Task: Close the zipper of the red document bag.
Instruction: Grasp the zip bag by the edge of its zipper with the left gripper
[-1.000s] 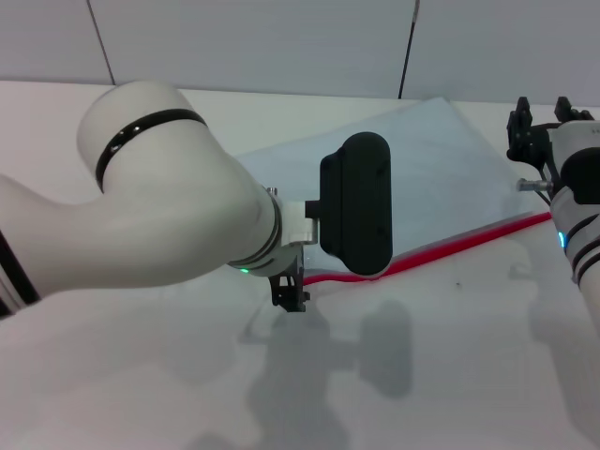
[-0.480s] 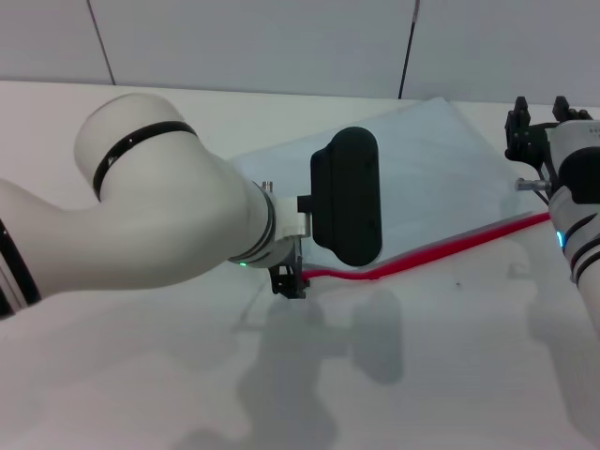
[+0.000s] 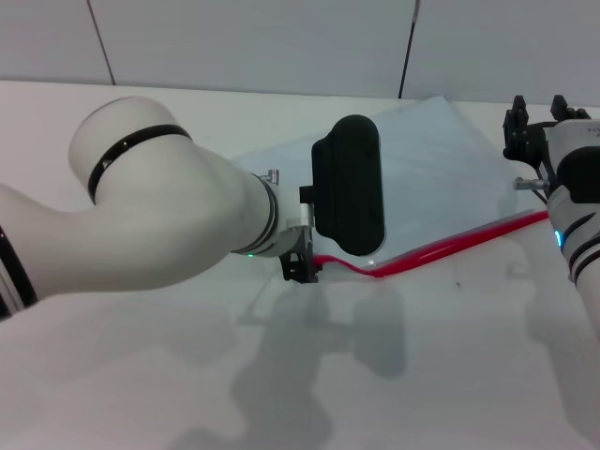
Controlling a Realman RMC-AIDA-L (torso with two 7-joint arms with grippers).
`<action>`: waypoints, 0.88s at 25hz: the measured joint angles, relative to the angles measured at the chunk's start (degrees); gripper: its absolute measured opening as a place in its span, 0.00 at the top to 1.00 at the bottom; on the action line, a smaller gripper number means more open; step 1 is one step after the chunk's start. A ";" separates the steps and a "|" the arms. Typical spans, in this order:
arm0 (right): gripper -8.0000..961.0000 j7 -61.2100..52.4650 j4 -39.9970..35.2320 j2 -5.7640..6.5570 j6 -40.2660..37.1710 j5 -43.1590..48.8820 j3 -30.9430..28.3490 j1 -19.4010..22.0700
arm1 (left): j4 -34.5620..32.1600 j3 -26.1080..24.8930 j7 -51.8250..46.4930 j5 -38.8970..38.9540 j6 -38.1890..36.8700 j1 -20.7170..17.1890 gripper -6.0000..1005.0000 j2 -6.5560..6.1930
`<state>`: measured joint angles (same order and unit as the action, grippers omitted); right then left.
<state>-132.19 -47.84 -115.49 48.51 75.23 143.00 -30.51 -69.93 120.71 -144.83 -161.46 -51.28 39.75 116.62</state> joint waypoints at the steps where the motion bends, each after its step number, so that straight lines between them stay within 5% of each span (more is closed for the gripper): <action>1: 0.52 0.00 -0.01 0.00 0.00 0.00 0.00 0.00 | 0.04 -0.02 0.00 0.00 0.45 -0.07 0.24 -0.01; 10: 0.52 0.00 -0.02 0.00 0.00 0.06 0.00 0.02 | 1.88 0.35 -0.80 0.07 3.15 -0.12 0.25 0.09; 22: 0.53 0.00 -0.32 0.00 0.00 0.14 0.00 0.14 | 4.03 -0.26 -3.44 -1.14 7.07 -0.12 0.57 -0.04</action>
<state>-132.19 -48.16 -115.49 48.51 75.36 143.00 -30.37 -65.89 120.45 -148.27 -162.60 -44.21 39.62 116.58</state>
